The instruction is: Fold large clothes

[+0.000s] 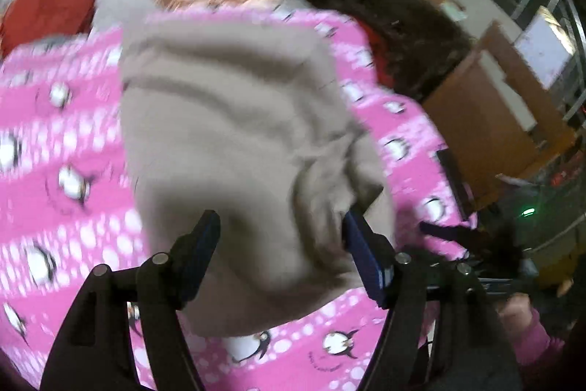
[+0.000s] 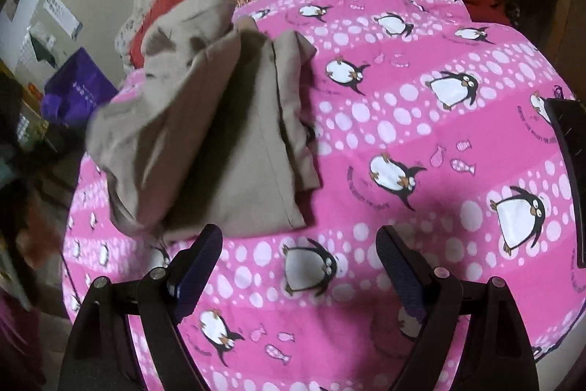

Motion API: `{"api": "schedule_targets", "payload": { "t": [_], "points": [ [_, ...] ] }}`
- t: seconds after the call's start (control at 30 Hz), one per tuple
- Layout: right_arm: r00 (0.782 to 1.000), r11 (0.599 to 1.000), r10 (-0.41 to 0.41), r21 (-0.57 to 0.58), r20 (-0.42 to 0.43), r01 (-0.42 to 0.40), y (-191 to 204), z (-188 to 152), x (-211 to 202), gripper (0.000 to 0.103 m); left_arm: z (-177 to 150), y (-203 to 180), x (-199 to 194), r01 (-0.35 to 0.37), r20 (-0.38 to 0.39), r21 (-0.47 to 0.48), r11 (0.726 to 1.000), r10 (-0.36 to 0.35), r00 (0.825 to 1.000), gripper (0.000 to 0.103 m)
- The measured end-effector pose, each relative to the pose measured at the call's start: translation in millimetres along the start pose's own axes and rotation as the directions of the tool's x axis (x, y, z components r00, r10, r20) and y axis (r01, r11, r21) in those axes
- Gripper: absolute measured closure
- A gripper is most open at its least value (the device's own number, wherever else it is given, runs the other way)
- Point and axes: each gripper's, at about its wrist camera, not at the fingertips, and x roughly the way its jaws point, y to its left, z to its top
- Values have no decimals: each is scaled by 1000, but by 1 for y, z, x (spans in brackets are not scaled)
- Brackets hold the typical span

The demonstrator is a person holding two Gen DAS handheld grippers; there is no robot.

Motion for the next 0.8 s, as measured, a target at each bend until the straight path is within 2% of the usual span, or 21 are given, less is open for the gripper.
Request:
{"api": "schedule_targets", "payload": {
  "t": [0.1,0.17,0.27,0.37,0.4,0.47,0.6,0.67,0.8],
  "points": [
    [1000,1000,-6,-1,-12,6,2,-1,3,16,-6,4,20,45,-11,-80,996,-46,999,34],
    [1000,1000,-11,-14,-27,10,4,-4,6,16,-5,-9,37,59,-9,-84,995,-60,998,34],
    [999,999,-40,-15,-32,39,1,-11,6,16,-6,-30,74,101,-65,-58,993,-105,992,34],
    [998,998,-56,24,-42,58,-11,-14,3,16,-8,-50,95,39,-90,21,999,-37,995,34],
    [998,998,-57,39,-42,58,-16,-14,1,16,-8,-54,94,34,-84,38,999,-30,996,34],
    [998,996,-55,67,-25,57,-23,-11,-5,16,-8,-51,78,80,-77,10,997,-79,994,34],
    [999,996,-21,87,36,17,-23,8,-14,16,-13,-34,39,108,-52,-24,994,-109,993,34],
    [998,997,9,74,67,-14,-16,22,-14,16,-17,-25,9,64,10,6,998,-64,998,34],
    [990,996,70,41,125,-76,8,59,-4,16,-21,-10,-12,-54,74,28,998,51,996,34]
  ]
}}
